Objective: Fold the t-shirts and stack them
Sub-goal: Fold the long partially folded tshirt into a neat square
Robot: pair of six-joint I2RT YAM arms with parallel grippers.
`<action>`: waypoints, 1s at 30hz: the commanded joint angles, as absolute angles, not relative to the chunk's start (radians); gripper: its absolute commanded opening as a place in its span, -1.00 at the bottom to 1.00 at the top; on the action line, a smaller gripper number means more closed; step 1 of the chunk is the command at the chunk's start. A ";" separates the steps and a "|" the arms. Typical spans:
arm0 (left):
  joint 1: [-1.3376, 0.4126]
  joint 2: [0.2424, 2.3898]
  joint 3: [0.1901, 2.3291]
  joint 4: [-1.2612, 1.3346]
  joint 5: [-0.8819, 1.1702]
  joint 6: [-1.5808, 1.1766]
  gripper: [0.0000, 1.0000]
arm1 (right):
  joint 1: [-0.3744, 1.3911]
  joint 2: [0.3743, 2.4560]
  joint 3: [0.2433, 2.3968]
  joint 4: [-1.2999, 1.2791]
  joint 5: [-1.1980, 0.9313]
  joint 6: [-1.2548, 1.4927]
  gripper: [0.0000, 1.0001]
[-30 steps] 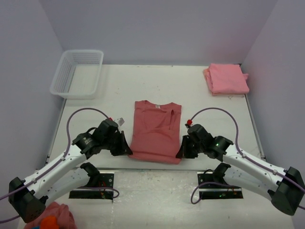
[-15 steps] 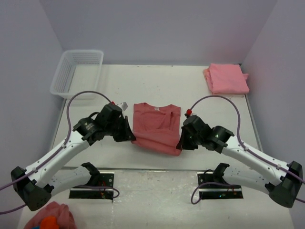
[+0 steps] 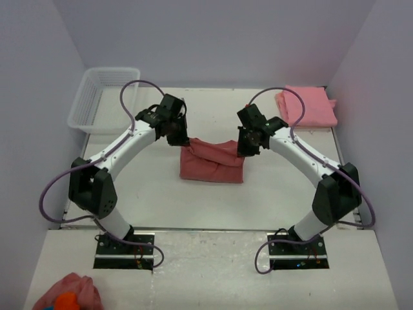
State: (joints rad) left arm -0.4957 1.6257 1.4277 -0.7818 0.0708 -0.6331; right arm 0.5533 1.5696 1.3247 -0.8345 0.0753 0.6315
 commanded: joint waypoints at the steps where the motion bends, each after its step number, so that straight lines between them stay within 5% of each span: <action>1: -0.434 1.699 1.499 -0.726 0.074 -0.557 -1.00 | 0.482 1.675 1.423 -0.813 0.029 0.528 -1.00; 4: -0.405 1.819 1.542 -0.678 0.094 -0.548 -1.00 | 0.434 1.796 1.472 -0.776 -0.038 0.491 -0.90; 7: -0.396 1.957 1.601 -0.618 0.091 -0.525 -1.00 | 0.422 1.910 1.540 -0.733 -0.057 0.445 -0.14; 12: -0.409 1.912 1.534 -0.353 -0.033 -0.473 -0.57 | 0.407 2.016 1.733 -0.689 0.014 0.407 0.56; 20: -0.436 1.677 1.537 -0.356 -0.250 -0.399 0.27 | 0.379 2.062 2.188 -0.923 0.133 0.272 0.78; 22: -0.445 1.631 1.566 -0.408 -0.220 -0.442 0.29 | 0.379 2.019 2.169 -0.959 0.126 0.279 0.78; 23: -0.446 1.626 1.571 -0.423 -0.096 -0.448 0.15 | 0.379 1.947 2.090 -0.969 0.112 0.291 0.75; 24: -0.452 1.618 1.560 -0.452 -0.025 -0.462 -0.09 | 0.382 1.904 2.032 -0.968 0.076 0.334 0.42; 25: -0.460 1.620 1.545 -0.456 0.042 -0.472 -0.80 | 0.387 1.854 1.955 -0.924 0.036 0.356 -0.11; 26: -0.483 1.631 1.528 -0.481 0.158 -0.491 -1.00 | 0.391 1.750 1.780 -0.893 -0.022 0.411 -0.99; 30: -0.569 1.644 1.432 -0.440 0.256 -0.535 -1.00 | 0.440 1.569 1.386 -0.677 -0.173 0.477 -1.00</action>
State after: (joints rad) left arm -0.5072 1.5963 1.5120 -0.4179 0.0803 -0.4919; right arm 0.4046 1.6245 1.5387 -0.7666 -0.0254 0.3988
